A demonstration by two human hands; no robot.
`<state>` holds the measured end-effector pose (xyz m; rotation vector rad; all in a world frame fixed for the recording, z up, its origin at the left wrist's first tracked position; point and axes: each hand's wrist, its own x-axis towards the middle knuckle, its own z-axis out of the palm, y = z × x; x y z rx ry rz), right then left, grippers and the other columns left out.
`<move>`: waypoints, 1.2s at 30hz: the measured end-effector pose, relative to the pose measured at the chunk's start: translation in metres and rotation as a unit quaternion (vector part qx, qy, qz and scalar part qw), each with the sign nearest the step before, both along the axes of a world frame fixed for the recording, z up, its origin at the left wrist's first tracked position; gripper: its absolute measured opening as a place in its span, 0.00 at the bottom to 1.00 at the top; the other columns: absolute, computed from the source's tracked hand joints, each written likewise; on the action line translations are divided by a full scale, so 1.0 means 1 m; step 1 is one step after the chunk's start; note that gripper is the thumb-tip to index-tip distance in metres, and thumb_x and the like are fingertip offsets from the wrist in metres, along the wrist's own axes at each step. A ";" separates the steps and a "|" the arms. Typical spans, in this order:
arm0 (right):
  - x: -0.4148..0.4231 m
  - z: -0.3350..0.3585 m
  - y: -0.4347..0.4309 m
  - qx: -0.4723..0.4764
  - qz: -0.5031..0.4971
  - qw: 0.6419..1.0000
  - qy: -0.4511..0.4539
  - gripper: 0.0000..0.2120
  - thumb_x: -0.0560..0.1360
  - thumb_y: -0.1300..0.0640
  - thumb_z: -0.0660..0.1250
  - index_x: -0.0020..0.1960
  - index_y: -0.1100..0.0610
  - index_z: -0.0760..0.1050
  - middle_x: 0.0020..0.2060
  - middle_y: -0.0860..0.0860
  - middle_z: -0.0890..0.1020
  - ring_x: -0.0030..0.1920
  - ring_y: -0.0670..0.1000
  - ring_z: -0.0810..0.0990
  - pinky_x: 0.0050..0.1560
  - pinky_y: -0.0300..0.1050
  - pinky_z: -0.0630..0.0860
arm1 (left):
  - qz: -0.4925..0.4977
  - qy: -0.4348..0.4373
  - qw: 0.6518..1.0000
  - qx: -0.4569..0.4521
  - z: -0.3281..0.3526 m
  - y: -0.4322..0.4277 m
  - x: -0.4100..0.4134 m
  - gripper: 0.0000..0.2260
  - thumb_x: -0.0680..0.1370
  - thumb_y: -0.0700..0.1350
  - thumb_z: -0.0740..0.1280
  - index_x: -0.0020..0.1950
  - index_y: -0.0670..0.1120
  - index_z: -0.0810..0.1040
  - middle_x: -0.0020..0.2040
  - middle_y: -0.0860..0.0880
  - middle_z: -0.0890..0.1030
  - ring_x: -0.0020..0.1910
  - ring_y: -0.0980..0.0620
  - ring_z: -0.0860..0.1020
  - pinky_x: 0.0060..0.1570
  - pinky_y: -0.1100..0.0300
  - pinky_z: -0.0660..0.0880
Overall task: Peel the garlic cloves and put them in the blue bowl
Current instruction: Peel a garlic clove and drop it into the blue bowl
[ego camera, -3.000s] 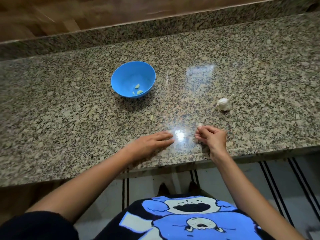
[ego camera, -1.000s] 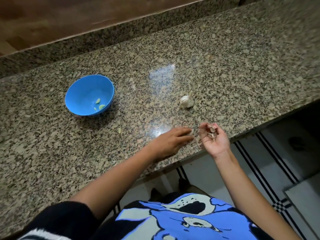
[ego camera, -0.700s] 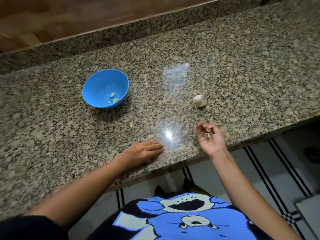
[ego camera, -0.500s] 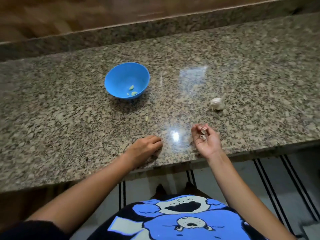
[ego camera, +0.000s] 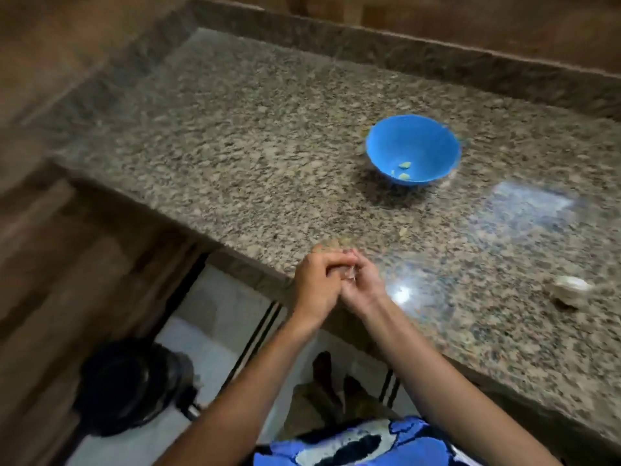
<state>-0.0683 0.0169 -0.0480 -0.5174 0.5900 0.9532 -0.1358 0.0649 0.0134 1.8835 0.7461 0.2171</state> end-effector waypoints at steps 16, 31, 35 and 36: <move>-0.241 -0.005 0.170 -0.039 0.398 0.916 0.039 0.19 0.82 0.57 0.52 0.34 0.61 0.66 0.22 0.55 0.74 0.23 0.52 0.78 0.26 0.43 0.78 | 0.584 -0.244 0.720 -0.285 -0.021 0.125 -0.290 0.08 0.74 0.28 0.65 0.51 0.36 0.79 0.42 0.44 0.82 0.39 0.54 0.81 0.43 0.68 0.78; -0.433 -0.057 0.293 -0.151 0.470 0.870 -0.010 0.13 0.81 0.60 0.55 0.39 0.62 0.70 0.28 0.57 0.77 0.35 0.52 0.74 0.29 0.40 0.79 | 0.660 -0.288 0.524 -0.455 -0.121 0.243 -0.540 0.09 0.76 0.30 0.63 0.55 0.35 0.77 0.51 0.41 0.80 0.49 0.49 0.80 0.54 0.56 0.74; -0.452 -0.074 0.315 -0.157 0.464 0.871 -0.021 0.15 0.81 0.59 0.56 0.38 0.62 0.70 0.31 0.57 0.75 0.31 0.53 0.78 0.28 0.43 0.80 | 0.658 -0.279 0.527 -0.459 -0.141 0.263 -0.549 0.06 0.76 0.29 0.64 0.49 0.36 0.78 0.53 0.39 0.79 0.48 0.48 0.80 0.54 0.55 0.74; -0.457 -0.079 0.321 -0.158 0.462 0.872 -0.022 0.14 0.81 0.59 0.56 0.37 0.62 0.70 0.29 0.57 0.76 0.29 0.53 0.80 0.28 0.44 0.80 | 0.658 -0.277 0.527 -0.460 -0.147 0.267 -0.551 0.06 0.76 0.29 0.64 0.49 0.36 0.78 0.53 0.38 0.79 0.48 0.47 0.80 0.54 0.55 0.74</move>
